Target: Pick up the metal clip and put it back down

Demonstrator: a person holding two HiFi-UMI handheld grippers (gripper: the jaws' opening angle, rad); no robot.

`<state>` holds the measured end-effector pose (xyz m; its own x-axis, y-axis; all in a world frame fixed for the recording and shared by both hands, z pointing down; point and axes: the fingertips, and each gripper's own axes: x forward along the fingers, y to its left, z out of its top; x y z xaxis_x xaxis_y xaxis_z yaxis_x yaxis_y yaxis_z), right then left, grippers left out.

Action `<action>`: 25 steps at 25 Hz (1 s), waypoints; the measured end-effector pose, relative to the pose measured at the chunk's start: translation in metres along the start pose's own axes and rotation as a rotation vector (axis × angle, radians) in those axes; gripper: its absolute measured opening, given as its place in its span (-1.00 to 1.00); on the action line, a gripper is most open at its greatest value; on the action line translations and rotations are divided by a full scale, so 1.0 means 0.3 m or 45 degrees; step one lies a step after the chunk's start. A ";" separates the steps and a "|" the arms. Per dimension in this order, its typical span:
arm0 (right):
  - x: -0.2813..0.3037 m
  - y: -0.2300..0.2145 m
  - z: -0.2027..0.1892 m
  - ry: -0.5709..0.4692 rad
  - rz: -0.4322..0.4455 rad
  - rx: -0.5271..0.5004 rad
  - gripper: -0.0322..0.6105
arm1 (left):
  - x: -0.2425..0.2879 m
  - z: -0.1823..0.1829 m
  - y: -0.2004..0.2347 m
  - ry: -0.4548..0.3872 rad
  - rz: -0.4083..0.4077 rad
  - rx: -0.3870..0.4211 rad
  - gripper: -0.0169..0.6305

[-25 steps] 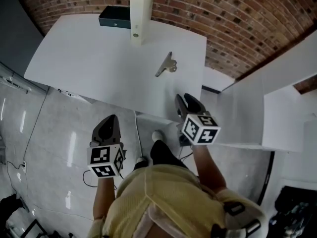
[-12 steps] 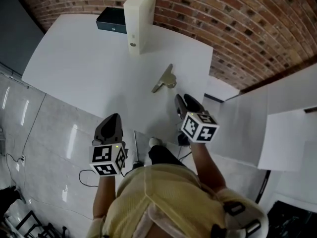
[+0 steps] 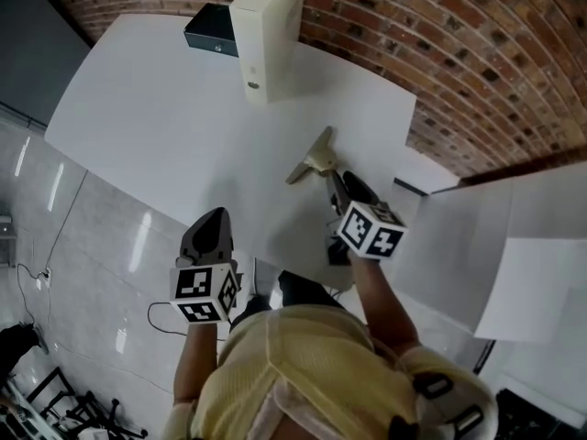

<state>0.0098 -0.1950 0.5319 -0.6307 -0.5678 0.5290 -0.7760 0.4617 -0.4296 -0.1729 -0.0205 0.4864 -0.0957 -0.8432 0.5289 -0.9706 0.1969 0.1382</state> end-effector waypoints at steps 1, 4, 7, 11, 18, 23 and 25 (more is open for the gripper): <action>0.015 -0.006 0.001 0.005 0.000 0.013 -0.53 | 0.007 0.000 0.001 0.004 0.007 -0.001 -0.94; 0.059 -0.029 -0.007 0.022 -0.009 0.058 -0.52 | 0.019 -0.005 0.006 0.026 0.023 -0.022 -0.94; 0.101 -0.055 -0.025 0.049 -0.026 0.106 -0.51 | 0.025 -0.005 0.019 0.039 0.047 -0.030 -0.94; 0.148 -0.070 -0.030 0.070 -0.025 0.168 -0.50 | 0.033 -0.005 0.025 0.051 0.074 -0.025 -0.94; 0.203 -0.086 -0.037 0.093 -0.016 0.238 -0.49 | 0.033 -0.024 0.041 0.084 0.114 -0.037 -0.94; 0.229 -0.090 -0.048 0.115 -0.023 0.277 -0.49 | 0.031 -0.042 0.046 0.114 0.129 -0.058 -0.94; 0.234 -0.090 -0.053 0.121 -0.024 0.284 -0.50 | 0.030 -0.050 0.049 0.126 0.132 -0.064 -0.94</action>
<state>-0.0136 -0.2367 0.5923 -0.6213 -0.5032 0.6006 -0.7753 0.2837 -0.5643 -0.1846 -0.0176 0.5058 -0.1704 -0.7642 0.6221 -0.9441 0.3073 0.1189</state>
